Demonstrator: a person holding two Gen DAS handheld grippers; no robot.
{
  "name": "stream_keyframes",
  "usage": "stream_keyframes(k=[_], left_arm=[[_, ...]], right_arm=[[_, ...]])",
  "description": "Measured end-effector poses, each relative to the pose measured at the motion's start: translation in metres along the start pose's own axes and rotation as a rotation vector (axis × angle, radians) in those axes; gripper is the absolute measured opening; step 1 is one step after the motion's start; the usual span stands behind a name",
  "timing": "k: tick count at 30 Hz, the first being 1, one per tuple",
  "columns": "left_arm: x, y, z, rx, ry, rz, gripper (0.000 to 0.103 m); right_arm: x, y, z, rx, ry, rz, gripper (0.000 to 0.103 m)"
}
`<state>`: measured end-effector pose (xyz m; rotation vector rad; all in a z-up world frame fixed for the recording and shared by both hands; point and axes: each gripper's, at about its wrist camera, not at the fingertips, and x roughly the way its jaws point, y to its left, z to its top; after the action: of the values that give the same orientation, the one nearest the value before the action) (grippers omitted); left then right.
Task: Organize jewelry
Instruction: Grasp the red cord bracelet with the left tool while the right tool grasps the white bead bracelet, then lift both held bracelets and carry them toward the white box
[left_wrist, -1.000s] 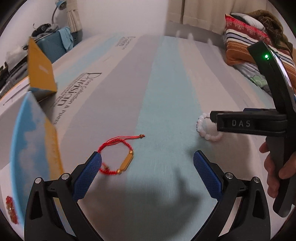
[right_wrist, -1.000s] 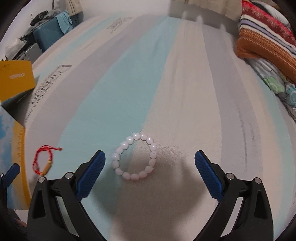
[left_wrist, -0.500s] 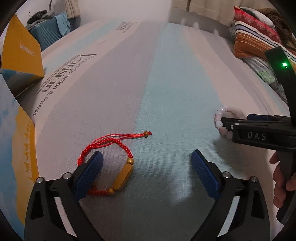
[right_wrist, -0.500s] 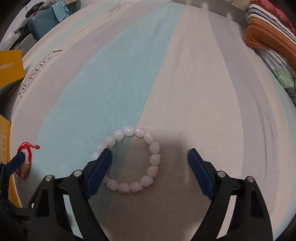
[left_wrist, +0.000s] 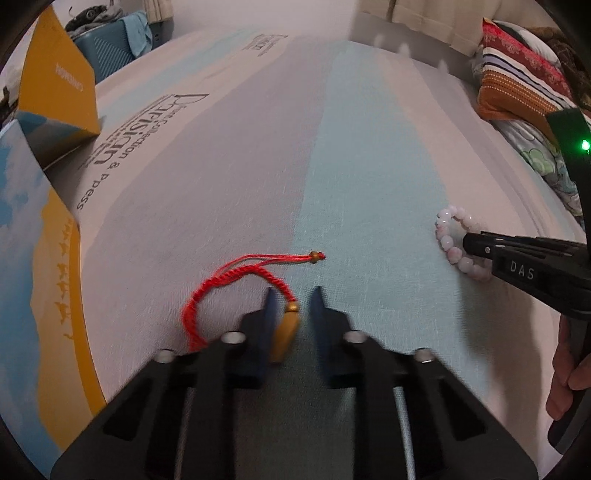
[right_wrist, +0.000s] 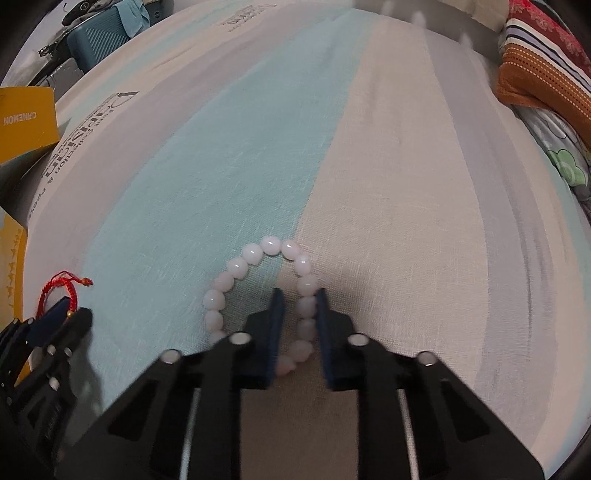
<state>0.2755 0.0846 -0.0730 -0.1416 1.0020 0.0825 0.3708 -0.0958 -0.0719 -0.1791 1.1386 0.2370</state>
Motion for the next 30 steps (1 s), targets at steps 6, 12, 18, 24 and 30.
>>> stream_keyframes(k=[6,12,18,24,30], left_arm=[[-0.01,-0.003,-0.001,0.002,-0.011,-0.017,0.007],[-0.015,-0.005,-0.001,0.005,-0.008,-0.026,0.007],[-0.026,-0.006,0.0,0.018,-0.022,-0.024,0.007],[-0.042,-0.01,0.001,0.034,-0.037,-0.03,0.007],[-0.057,-0.012,-0.002,0.036,-0.047,-0.036,0.007]], right_arm=[[-0.005,-0.003,-0.002,0.015,-0.025,0.009,0.009],[-0.011,-0.008,-0.003,0.027,-0.045,0.029,0.009],[-0.022,-0.013,-0.004,0.039,-0.079,0.046,0.009],[-0.039,-0.013,-0.005,0.035,-0.116,0.065,0.009],[-0.053,-0.01,-0.007,0.029,-0.143,0.076,0.009]])
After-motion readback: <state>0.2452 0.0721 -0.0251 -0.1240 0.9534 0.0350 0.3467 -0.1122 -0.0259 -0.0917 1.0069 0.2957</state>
